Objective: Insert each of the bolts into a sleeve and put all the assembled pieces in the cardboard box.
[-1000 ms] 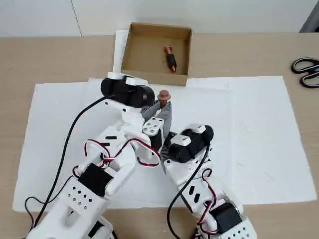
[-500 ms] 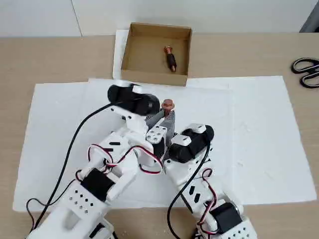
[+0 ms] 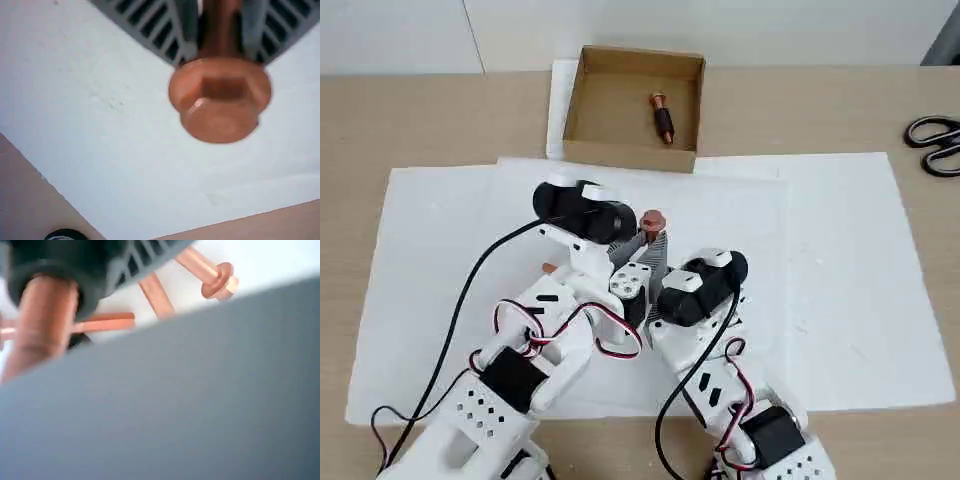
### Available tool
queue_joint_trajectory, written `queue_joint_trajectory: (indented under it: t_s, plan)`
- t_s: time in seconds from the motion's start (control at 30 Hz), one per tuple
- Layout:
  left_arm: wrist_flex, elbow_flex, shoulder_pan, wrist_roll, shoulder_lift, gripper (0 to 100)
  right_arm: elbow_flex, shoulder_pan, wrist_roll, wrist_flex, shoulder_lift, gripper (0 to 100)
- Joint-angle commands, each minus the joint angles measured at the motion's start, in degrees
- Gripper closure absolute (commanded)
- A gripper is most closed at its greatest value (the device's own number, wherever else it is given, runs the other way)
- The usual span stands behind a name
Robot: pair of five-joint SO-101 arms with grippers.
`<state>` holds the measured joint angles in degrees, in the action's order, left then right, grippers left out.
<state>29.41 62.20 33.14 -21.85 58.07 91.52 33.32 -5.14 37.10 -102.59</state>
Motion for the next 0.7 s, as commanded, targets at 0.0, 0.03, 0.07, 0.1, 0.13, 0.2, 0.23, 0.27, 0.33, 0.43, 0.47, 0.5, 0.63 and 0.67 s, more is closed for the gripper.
queue_joint_trajectory:
  t_s: [0.0, 0.03, 0.07, 0.1, 0.13, 0.2, 0.23, 0.27, 0.33, 0.43, 0.47, 0.5, 0.63, 0.67]
  plan:
    - [0.4, -0.2, 0.4, 0.0, 1.4, 99, -0.4, -0.1, -0.5, -1.4, -0.8, 99.5]
    - [0.5, -0.2, 0.4, 0.0, 1.4, 99, -0.4, -0.1, -0.5, -1.4, -0.8, 99.5]
    - [0.5, -0.2, 0.4, 0.0, 1.4, 99, -0.4, -0.1, -0.5, -1.4, -0.8, 99.5]
    - [0.5, -0.2, 0.4, 0.0, 1.4, 99, -0.4, -0.1, -0.5, -1.4, -0.8, 99.5]
    - [0.5, -0.2, 0.4, 0.0, 1.4, 99, -0.4, -0.1, -0.4, -1.4, -0.8, 99.5]
    - [0.9, -0.1, 0.4, 0.0, 1.4, 99, -0.4, -0.1, -0.4, -1.4, -0.8, 99.5]
    - [1.7, -0.1, 0.4, 0.0, 1.4, 99, -0.4, -0.1, -0.4, -1.4, -0.8, 99.5]
    - [2.4, -0.1, 0.4, 0.1, 1.4, 99, -0.4, -0.1, -0.4, -1.4, -0.8, 99.5]
    - [3.3, -0.1, 0.4, 0.1, 1.4, 99, -0.4, -0.1, -0.4, -1.4, -0.8, 99.5]
    - [3.5, -0.1, 0.4, 0.1, 1.4, 99, -0.4, -0.1, -0.4, -1.4, -0.8, 99.5]
    - [3.5, -0.1, 0.4, 0.1, 1.4, 99, -0.4, -0.1, -0.4, -1.4, -0.8, 99.5]
    - [3.5, -0.1, 0.4, 0.1, 1.4, 99, -0.4, -0.1, -0.4, -1.4, -0.8, 99.5]
    - [5.6, -0.1, 0.7, 2.4, 1.4, 99, -0.4, -0.1, -0.4, -1.4, -0.8, 99.5]
    - [6.2, -0.1, 0.7, 2.6, 1.4, 99, -0.4, -0.1, -0.4, -1.4, -0.8, 99.5]
